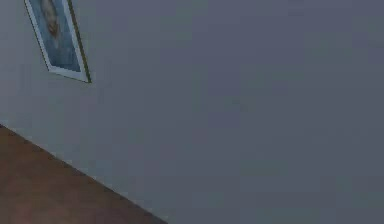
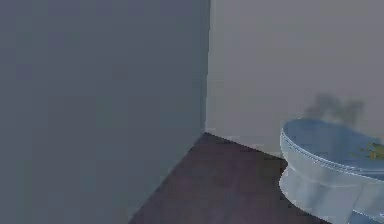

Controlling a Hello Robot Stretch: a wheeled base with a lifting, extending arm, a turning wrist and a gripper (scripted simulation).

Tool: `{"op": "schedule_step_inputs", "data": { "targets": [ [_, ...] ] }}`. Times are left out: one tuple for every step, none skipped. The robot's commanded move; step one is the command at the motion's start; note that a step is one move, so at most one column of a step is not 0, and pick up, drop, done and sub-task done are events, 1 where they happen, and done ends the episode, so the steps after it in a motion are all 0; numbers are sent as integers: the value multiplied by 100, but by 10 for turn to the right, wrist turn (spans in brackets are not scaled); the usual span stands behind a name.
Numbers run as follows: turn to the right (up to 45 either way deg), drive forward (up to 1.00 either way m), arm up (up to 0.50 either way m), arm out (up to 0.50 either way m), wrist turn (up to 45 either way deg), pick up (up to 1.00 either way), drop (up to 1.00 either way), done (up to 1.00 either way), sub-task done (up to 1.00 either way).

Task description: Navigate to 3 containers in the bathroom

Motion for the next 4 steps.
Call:
{"op": "schedule_step_inputs", "data": {
  "targets": [
    [450, 0, 0, 0, 0, 0, 0, 0, 0],
    [450, 0, 0, 0, 0, 0, 0, 0, 0],
    [270, 0, 0, 0, 0, 0, 0, 0, 0],
    [0, 15, 0, 0, 0, 0, 0, 0, 0]
  ]
}}
